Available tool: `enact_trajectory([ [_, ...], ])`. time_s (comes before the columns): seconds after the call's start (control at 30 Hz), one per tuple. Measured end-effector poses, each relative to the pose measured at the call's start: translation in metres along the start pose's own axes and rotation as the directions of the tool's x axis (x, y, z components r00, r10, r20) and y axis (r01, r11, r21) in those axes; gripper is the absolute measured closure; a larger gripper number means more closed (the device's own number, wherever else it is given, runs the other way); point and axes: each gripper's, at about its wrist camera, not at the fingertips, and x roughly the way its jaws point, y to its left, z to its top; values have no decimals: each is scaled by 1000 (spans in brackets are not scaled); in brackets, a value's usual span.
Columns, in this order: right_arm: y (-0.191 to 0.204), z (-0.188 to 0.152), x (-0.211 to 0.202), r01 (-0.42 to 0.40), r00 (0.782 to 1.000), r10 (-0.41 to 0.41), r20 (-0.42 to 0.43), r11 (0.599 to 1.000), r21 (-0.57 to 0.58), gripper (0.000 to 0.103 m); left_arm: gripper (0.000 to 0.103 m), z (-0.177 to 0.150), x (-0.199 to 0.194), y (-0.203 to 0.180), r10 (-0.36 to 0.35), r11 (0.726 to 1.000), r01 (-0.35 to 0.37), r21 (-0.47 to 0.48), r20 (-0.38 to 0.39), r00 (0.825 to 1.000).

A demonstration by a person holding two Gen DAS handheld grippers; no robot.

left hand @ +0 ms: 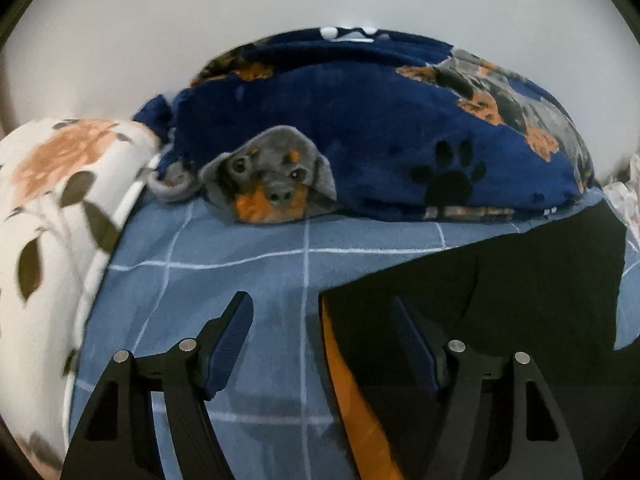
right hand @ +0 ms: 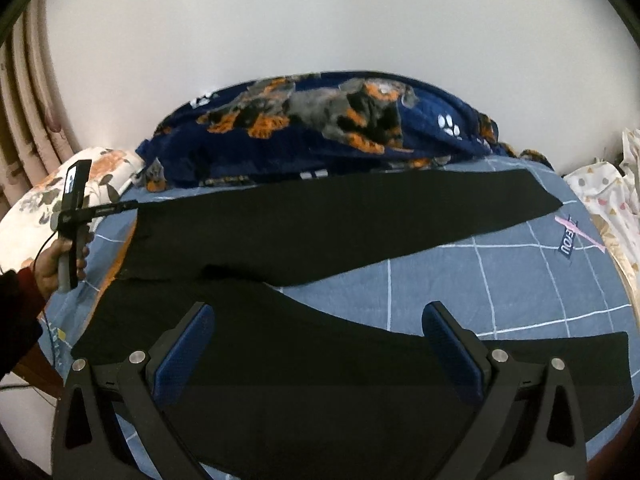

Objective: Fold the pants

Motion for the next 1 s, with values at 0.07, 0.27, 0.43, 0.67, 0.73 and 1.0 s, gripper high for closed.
enact_trajectory([
  [0.07, 0, 0, 6, 9, 1000, -9, -15, 1000, -2, 0, 31, 4, 11, 1, -48, 999, 48, 5, -18, 999],
  [0.27, -3, 2, 15, 14, 999, -13, -39, 1000, 16, 0, 90, 5, 39, -10, -101, 993, 108, 49, -131, 986],
  [0.43, -6, 10, 22, -25, 998, 27, -50, 998, 53, 0, 94, -3, 19, 13, -186, 979, 180, -91, -64, 980],
  [0.67, -34, 58, 38, -206, 978, 210, 7, 952, 228, 0, 94, -16, -59, -37, -140, 990, 139, 14, 75, 987],
  [0.73, -50, 77, 56, -299, 951, 310, 18, 899, 320, 0, 94, -23, -90, -55, -143, 989, 137, 54, 120, 983],
  [1.0, -104, 110, 156, -384, 866, 501, 3, 660, 645, 0, 94, -57, -168, -94, -214, 977, 206, 64, 202, 956],
])
